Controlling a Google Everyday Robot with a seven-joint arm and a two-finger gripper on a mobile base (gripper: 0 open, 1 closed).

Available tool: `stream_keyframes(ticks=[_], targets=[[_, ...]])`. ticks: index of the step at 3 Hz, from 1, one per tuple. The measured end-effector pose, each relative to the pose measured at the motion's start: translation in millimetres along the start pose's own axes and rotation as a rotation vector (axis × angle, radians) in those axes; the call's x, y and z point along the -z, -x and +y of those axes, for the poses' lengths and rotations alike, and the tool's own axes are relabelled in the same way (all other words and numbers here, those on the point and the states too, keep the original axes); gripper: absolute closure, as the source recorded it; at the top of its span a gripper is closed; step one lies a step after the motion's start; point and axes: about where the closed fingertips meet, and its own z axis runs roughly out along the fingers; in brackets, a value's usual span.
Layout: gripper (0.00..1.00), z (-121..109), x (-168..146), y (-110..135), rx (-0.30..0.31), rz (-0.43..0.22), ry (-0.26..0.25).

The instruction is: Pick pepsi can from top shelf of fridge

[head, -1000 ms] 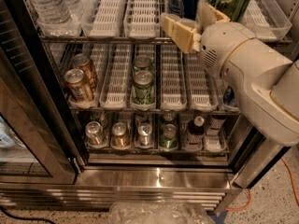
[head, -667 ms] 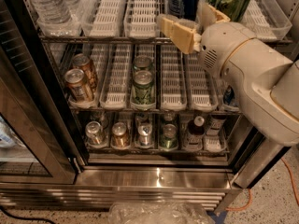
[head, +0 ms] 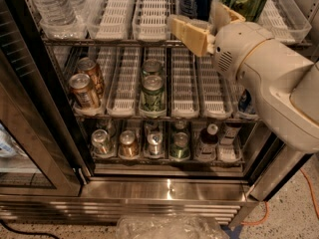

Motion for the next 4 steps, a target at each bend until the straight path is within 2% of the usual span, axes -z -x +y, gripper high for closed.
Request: stream_keyframes(ticks=[4], targets=[[0.34, -8.8, -7.0, -0.5, 0.024, 0.017, -0.008]])
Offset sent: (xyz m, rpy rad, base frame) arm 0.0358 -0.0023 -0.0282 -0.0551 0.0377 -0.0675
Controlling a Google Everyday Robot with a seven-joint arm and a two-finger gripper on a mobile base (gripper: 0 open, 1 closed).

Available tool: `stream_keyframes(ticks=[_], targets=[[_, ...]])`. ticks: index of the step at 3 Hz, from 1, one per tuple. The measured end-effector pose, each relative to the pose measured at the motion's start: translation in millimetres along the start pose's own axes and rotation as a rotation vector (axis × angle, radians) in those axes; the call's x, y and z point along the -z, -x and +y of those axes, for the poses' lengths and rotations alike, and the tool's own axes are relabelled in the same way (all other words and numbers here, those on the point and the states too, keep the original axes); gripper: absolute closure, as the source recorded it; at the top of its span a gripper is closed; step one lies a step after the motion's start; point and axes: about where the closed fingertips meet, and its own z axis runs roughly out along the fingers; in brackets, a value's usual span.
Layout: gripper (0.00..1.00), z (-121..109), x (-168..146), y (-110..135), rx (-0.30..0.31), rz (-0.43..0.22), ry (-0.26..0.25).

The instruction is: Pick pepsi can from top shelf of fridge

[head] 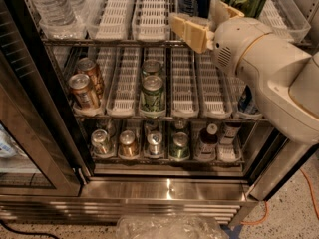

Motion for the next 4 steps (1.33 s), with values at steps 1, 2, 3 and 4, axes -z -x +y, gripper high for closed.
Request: stream_keyframes(ticks=[1, 2, 3, 4], targets=[[0.34, -4.0, -6.5, 0.3, 0.033, 0.004, -0.018], [0.34, -8.9, -5.8, -0.7, 0.053, 0.01, -0.044], [0.33, -8.8, -6.0, -0.8, 0.053, 0.011, -0.044], [0.33, -6.7, -11.5, -1.9, 0.044, 0.009, -0.034]])
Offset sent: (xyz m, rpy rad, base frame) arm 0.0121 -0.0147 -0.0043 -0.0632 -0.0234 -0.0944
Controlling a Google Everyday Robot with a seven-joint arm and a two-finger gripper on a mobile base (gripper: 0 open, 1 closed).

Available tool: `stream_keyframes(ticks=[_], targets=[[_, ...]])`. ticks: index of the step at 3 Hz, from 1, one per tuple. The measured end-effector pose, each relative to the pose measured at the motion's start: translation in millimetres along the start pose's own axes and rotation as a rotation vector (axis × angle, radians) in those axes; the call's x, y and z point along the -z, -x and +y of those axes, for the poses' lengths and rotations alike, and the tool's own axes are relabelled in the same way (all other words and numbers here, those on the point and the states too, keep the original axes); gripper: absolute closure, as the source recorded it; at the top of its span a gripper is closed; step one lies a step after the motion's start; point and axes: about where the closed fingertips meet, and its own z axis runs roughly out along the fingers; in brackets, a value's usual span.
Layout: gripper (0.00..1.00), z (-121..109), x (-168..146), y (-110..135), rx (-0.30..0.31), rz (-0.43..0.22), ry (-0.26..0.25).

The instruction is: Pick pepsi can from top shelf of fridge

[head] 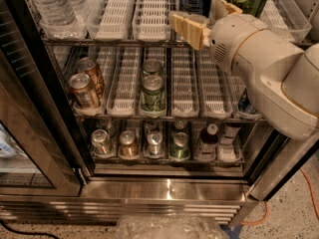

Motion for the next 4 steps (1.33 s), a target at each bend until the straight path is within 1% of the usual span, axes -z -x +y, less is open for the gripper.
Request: stream_keyframes(ticks=[1, 2, 3, 4], targets=[[0.23, 0, -4, 2, -0.005, -0.006, 0.007], [0.09, 0, -6, 3, -0.011, -0.009, 0.011], [0.09, 2, -14, 3, -0.022, -0.016, 0.02], [0.19, 2, -14, 5, -0.022, -0.016, 0.02]])
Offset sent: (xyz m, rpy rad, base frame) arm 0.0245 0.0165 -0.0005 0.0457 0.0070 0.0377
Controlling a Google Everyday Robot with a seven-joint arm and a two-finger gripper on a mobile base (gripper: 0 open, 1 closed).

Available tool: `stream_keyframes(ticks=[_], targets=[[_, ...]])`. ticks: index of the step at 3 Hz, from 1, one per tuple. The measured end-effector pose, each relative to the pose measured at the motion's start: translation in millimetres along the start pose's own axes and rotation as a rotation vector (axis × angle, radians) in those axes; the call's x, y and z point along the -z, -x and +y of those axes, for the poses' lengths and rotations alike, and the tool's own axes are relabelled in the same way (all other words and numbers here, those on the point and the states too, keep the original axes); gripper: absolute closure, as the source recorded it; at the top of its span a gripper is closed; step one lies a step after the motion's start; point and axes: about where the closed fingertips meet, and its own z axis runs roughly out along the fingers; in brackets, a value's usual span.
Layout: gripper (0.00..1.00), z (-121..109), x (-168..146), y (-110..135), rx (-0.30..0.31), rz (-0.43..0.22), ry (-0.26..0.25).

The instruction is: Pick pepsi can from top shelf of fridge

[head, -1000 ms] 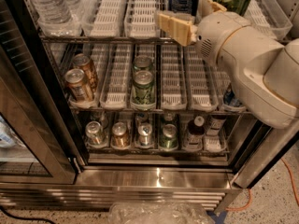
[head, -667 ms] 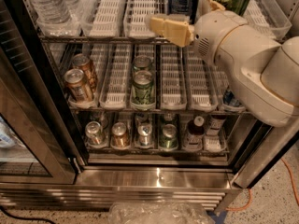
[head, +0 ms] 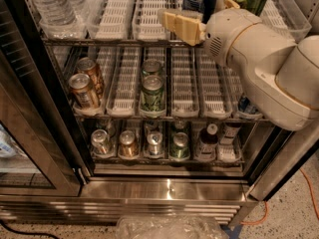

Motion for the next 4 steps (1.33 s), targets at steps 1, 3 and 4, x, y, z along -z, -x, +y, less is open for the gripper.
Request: stream_keyframes(ticks=[1, 3, 4], targets=[[0.32, -0.2, -2.1, 0.5, -0.002, 0.0, 0.004], [0.75, -7.0, -0.1, 2.2, -0.004, -0.001, 0.006], [1.0, -6.8, -0.1, 2.2, -0.004, -0.001, 0.007]])
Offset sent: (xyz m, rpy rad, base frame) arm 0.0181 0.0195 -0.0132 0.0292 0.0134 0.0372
